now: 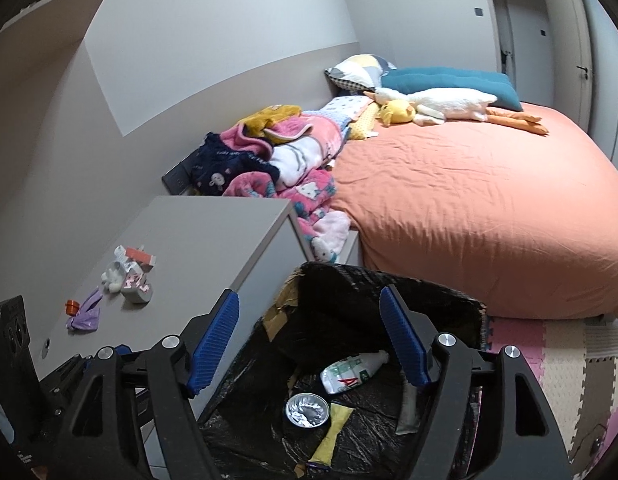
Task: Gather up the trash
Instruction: 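Move both tools back to the table toward the purple bag, then grasp the tied purple bag at its knot with the left tool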
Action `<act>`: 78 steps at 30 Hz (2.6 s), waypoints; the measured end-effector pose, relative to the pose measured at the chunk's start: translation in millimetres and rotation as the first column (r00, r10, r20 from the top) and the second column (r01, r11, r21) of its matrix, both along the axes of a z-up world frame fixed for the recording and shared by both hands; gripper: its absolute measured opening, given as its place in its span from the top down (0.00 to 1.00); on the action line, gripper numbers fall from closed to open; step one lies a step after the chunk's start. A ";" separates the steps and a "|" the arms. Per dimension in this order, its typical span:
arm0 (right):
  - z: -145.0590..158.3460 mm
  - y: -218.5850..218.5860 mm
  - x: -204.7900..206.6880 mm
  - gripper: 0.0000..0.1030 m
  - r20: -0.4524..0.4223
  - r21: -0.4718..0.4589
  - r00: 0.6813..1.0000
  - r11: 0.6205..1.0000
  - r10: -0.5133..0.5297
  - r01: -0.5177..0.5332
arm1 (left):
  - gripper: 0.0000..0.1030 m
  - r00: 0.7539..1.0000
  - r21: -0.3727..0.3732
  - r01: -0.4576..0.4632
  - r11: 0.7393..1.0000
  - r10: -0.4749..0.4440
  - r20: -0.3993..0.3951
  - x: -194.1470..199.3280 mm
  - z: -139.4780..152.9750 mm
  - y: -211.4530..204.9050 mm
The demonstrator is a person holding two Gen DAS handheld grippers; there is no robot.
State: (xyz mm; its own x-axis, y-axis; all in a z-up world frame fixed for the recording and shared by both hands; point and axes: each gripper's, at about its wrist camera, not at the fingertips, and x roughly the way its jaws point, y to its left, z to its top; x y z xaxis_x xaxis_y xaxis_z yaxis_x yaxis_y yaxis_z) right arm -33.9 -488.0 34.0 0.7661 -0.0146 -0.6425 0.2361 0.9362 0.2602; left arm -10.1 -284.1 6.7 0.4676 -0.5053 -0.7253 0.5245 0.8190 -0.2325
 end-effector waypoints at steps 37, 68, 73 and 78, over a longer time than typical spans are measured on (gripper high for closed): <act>-30.4 153.2 104.3 0.27 -0.063 -0.007 0.939 0.941 0.337 -0.339 | 0.06 0.940 0.041 -0.341 0.939 0.341 0.002 46.4 -9.3 163.6; -82.2 267.5 205.7 0.21 -0.190 -0.070 0.832 0.838 0.521 -0.541 | 0.06 0.782 0.137 -0.615 0.777 0.623 -0.020 114.4 -44.5 282.6; -90.7 271.6 218.2 0.21 -0.211 -0.079 0.825 0.833 0.524 -0.548 | 0.06 0.772 0.181 -0.626 0.759 0.636 0.002 130.0 -51.0 289.0; -97.2 274.5 223.2 0.31 -0.224 -0.080 0.812 0.820 0.539 -0.567 | 0.08 0.766 0.222 -0.627 0.747 0.642 0.005 141.9 -58.0 292.7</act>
State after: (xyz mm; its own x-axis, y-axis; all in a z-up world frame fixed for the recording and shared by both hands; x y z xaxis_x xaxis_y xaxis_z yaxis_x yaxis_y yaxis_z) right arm 189.3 -213.5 -63.3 0.5401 0.2777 -0.7945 -0.3024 0.9450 0.1247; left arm 131.8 8.6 -51.3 0.5748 0.0486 -0.8169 -0.1441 0.9887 -0.0425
